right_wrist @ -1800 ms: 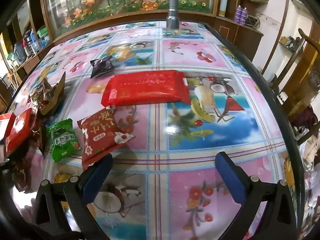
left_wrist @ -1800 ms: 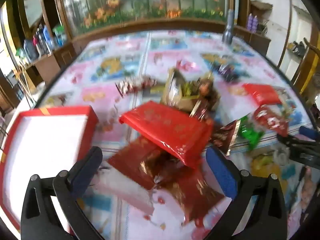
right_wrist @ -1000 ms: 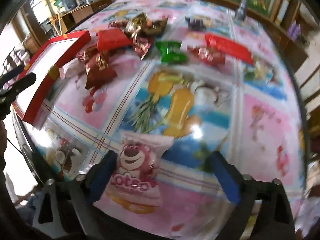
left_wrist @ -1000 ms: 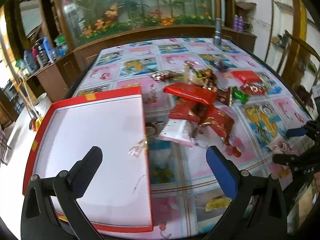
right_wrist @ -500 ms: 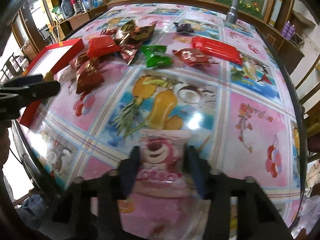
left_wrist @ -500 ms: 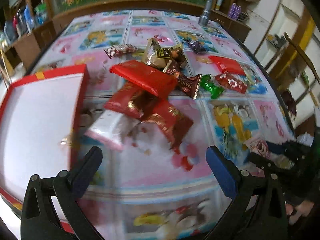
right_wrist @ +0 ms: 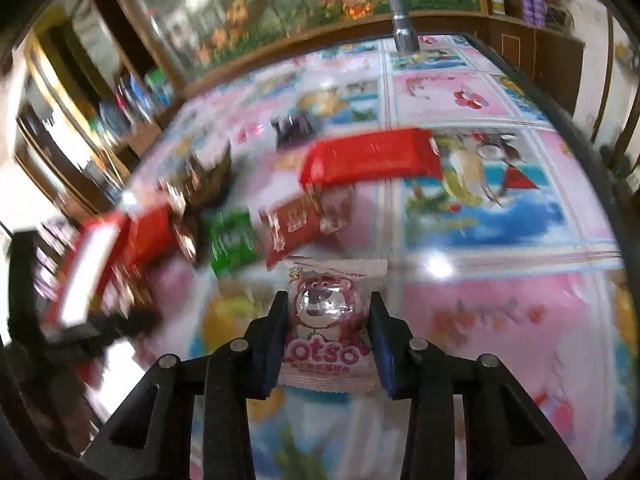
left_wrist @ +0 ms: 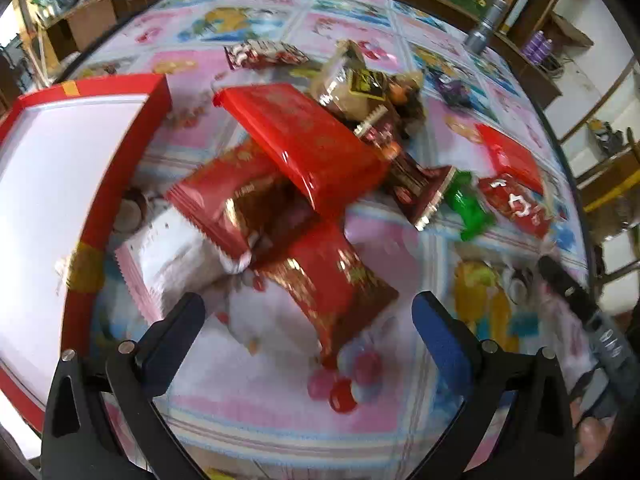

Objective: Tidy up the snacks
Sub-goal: 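Grasp the pink Lotso bear packet with the right tool, then grasp a small red candy packet from the pile with the left tool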

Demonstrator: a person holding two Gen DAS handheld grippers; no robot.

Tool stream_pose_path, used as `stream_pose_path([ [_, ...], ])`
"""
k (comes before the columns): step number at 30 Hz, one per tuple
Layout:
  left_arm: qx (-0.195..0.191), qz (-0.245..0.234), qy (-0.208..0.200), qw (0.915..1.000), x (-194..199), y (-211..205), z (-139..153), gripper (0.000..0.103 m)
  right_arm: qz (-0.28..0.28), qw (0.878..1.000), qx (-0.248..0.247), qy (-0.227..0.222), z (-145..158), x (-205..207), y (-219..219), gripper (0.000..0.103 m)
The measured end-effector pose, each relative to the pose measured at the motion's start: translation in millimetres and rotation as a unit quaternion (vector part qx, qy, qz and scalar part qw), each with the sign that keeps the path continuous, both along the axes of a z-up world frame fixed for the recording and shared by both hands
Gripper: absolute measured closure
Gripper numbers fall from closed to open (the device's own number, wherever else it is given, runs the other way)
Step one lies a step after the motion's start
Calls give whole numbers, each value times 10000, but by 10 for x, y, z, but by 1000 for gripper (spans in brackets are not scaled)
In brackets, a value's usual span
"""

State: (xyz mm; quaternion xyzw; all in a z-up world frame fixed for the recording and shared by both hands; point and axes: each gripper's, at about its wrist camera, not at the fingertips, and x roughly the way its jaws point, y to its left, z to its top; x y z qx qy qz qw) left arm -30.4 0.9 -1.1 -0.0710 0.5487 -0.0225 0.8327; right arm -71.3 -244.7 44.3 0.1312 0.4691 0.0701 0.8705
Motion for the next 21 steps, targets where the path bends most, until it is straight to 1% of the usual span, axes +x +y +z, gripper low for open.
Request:
stream_pose_path([
  [1, 43, 61, -27, 10000, 17, -1, -12, 0, -52, 9998, 178, -112, -1, 45, -25, 64],
  [3, 110, 135, -102, 9998, 67, -17, -16, 0, -142, 9989, 359, -253, -7, 95, -42, 64],
  [6, 306, 112, -195, 9993, 106, -57, -41, 0, -199, 9972, 654, -315, -44, 126, -87, 64],
  [8, 341, 79, -295, 9990, 105, -60, -43, 1, -192, 9961, 775, -385, -47, 114, -129, 64],
  [11, 404, -30, -457, 9981, 81, -62, -34, 6, -183, 9962, 785, -338, -85, 123, -131, 63],
  [13, 471, -86, -535, 9974, 62, -67, -28, 11, -125, 9969, 699, -346, -100, 142, -99, 63],
  [16, 639, -197, -623, 9958, 46, -103, -34, 13, -33, 9975, 620, -324, -121, 132, -28, 63],
  [19, 631, -237, -676, 9954, 39, -103, -25, 16, -2, 9977, 578, -344, -134, 113, -27, 63],
  [21, 640, -245, -681, 9953, 32, -109, -22, 16, 1, 9977, 590, -348, -136, 110, -29, 62],
])
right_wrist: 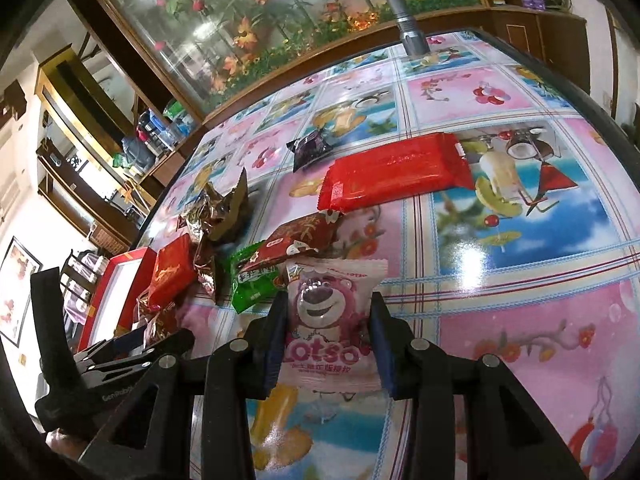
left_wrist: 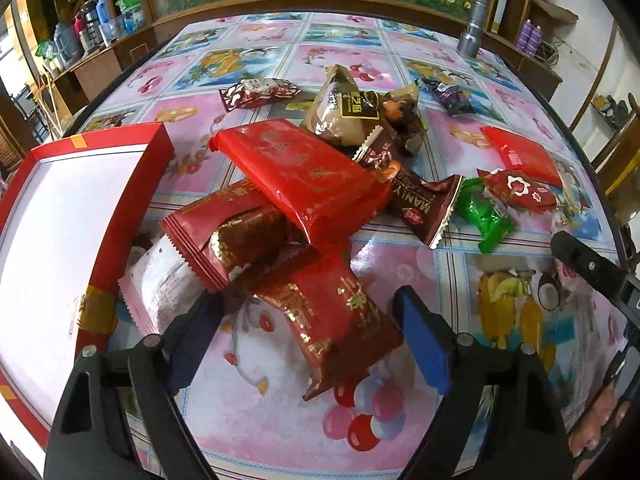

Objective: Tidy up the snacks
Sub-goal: 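Grasp a small red candy packet from the pile with the left tool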

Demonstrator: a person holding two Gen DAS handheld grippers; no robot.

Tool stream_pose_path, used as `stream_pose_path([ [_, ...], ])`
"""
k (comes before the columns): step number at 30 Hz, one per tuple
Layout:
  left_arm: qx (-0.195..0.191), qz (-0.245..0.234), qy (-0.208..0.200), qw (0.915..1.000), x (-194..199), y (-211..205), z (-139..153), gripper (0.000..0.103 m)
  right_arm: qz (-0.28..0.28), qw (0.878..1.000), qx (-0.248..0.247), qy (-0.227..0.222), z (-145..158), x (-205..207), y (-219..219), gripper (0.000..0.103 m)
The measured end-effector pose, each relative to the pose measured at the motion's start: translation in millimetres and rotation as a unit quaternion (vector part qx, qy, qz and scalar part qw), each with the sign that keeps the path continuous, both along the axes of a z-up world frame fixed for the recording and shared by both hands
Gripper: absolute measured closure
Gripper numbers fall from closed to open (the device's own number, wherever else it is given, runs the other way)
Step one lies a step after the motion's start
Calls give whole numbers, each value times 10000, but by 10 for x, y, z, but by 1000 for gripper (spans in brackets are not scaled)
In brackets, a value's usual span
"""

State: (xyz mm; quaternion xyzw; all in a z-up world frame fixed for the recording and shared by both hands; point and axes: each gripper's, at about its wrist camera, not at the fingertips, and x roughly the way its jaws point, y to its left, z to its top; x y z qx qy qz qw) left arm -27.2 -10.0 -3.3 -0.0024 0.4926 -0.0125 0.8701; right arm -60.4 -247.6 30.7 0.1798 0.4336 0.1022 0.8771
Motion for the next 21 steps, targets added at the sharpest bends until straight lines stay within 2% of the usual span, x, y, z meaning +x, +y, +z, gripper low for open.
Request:
stream_pose_path([
  [8, -24, 15, -109, 9999, -56, -7, -16, 16, -5, 10000, -4, -10, 0, 2, 5, 62],
  [11, -52, -90, -167, 9998, -89, -18, -5, 27, 4, 10000, -10, -13, 2, 2, 4, 61],
  [13, -67, -183, -196, 9996, -104, -29, 10, 42, 3, 10000, -8, -12, 1, 2, 3, 61],
  [18, -141, -460, -306, 9984, -183, 44, 28, 62, 11, 10000, -9, -18, 2, 4, -3, 61],
  [21, -253, -591, -388, 9972, -276, 154, 24, 64, 24, 10000, -24, -24, 3, 5, -6, 61],
])
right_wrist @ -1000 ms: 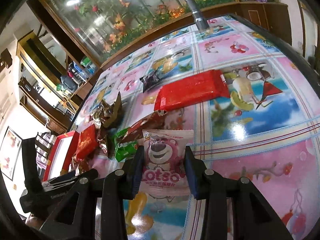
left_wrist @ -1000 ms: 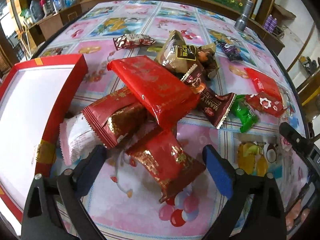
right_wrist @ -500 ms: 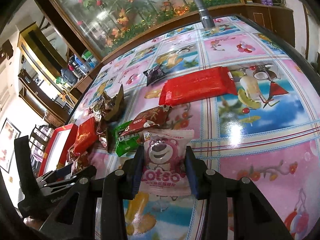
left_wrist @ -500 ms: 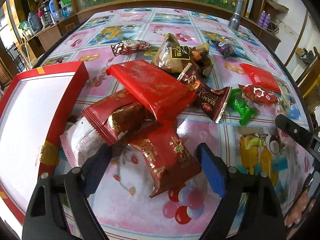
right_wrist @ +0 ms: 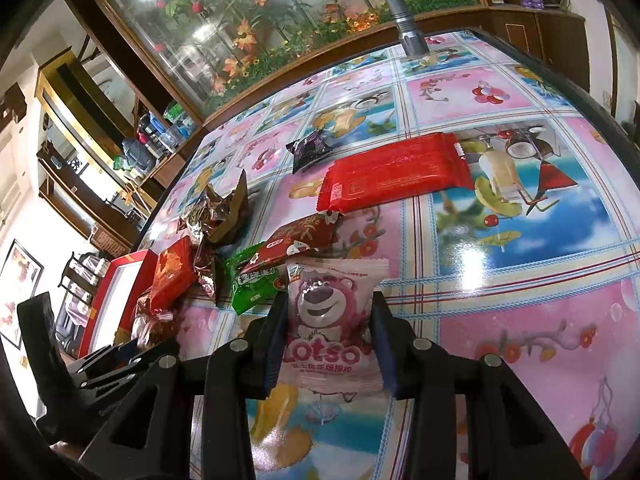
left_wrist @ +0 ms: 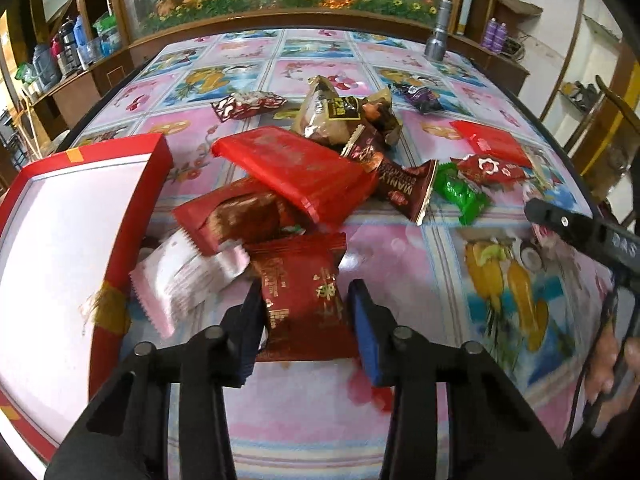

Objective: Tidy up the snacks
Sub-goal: 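Grasp a small red candy packet from the pile with the left tool, then lower red packet into box with left tool while right tool drops Lotso packet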

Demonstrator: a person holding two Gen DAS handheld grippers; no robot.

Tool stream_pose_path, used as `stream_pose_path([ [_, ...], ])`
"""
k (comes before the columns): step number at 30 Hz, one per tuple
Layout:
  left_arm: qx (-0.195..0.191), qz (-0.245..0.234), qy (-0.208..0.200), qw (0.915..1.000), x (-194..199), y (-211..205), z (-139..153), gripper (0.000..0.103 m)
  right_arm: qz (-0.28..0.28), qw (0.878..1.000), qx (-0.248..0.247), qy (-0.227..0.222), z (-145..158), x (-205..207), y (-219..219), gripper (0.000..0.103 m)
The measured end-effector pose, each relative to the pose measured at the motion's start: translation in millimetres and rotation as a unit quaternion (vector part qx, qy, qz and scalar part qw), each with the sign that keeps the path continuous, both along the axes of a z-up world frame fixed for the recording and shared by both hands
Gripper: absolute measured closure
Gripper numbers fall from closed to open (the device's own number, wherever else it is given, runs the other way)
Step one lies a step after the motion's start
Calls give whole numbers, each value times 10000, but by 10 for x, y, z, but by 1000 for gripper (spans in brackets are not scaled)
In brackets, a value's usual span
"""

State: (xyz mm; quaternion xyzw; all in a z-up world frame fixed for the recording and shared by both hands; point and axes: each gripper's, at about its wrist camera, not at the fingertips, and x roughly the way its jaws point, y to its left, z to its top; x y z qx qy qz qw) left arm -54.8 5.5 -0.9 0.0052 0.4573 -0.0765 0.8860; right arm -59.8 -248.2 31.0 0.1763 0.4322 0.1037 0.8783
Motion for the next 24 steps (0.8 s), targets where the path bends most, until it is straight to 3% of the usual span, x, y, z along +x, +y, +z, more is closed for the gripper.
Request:
stream_pose_path([
  [13, -534, -768, 67, 9956, -432, 288, 33, 70, 146, 9999, -3, -6, -2, -13, 68, 62],
  [19, -613, -807, -103, 9948, -598, 442, 186, 70, 497, 9986, 169, 30, -23, -61, 252, 62],
  [24, -610, -666, -386, 9952, -717, 698, 373, 70, 767, 9944, 727, 15, -43, -147, 508, 63],
])
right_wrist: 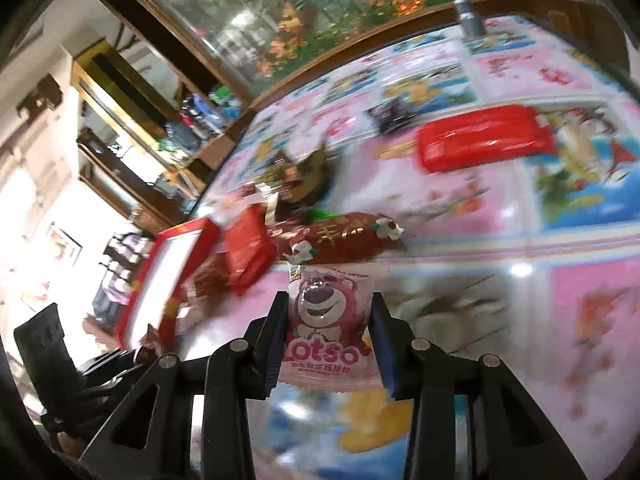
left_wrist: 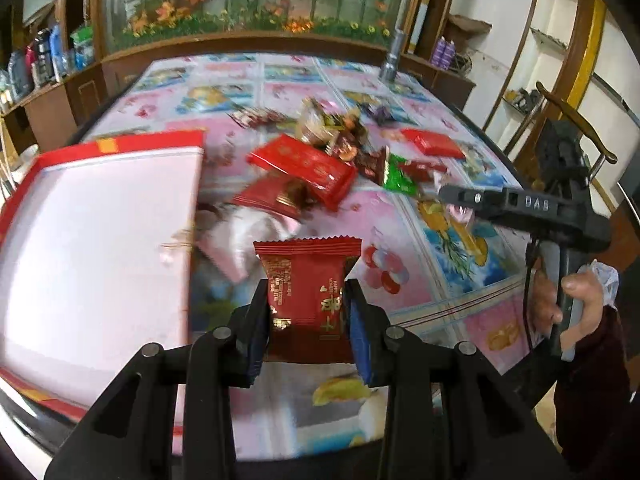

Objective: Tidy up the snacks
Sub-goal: 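Lower red packet into box with left tool while right tool drops Lotso packet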

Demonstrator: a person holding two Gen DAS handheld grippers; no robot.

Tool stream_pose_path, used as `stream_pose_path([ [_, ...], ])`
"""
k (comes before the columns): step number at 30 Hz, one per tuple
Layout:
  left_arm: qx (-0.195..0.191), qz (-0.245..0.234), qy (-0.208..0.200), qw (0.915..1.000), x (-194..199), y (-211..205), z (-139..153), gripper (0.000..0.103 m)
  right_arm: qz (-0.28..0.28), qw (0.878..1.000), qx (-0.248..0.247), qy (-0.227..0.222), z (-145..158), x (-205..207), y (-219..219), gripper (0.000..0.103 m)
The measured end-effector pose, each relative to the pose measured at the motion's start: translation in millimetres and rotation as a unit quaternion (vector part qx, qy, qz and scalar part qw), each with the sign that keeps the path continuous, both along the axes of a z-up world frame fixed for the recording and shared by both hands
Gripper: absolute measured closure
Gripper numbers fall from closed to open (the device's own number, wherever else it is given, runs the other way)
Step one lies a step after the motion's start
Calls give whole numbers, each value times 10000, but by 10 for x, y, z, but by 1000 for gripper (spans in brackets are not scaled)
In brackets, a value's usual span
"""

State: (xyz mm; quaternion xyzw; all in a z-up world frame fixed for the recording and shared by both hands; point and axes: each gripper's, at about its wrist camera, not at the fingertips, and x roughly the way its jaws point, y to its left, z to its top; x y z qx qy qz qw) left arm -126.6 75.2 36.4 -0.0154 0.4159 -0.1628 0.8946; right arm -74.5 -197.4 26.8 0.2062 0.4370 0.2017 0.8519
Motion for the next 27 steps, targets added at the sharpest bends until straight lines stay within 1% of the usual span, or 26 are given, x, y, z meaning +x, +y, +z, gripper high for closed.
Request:
stream_pose_path([
  [3, -17, 189, -153, 9997, -30, 237, 82, 70, 263, 9995, 48, -183, 35, -59, 315, 63],
  [5, -15, 401, -183, 9990, 3, 438, 86, 70, 458, 9981, 209, -344, 81, -89, 546, 63],
  [8, -102, 808, -133, 9966, 63, 851, 45, 70, 761, 9954, 416, -398, 98, -70, 882, 63],
  [11, 31, 1097, -55, 9939, 156, 1152, -40, 70, 1058, 9926, 435, -420, 97, -43, 1229, 63],
  [15, 136, 1319, 65, 9912, 359, 1411, -156, 70, 1364, 9883, 565, -381, 125, 87, 1716, 63],
  [19, 168, 1461, 111, 9891, 456, 1588, -209, 70, 1641, 9842, 514, -411, 174, 211, 2252, 63],
  [22, 314, 1646, 112, 9858, 482, 1677, -221, 69, 1775, 9825, 423, -374, 155, 267, 2582, 62],
  [23, 358, 1694, 119, 9848, 479, 1697, -221, 67, 1789, 9826, 349, -369, 146, 285, 2687, 62],
  [24, 376, 1731, 110, 9841, 470, 1726, -220, 61, 1820, 9822, 282, -358, 135, 294, 2777, 61],
  [25, 414, 1798, 103, 9828, 468, 1749, -222, 49, 1859, 9817, 212, -356, 123, 297, 2886, 59],
  [27, 553, 1988, 28, 9785, 425, 1798, -199, 40, 1860, 9820, 127, -297, 93, 319, 2989, 49],
])
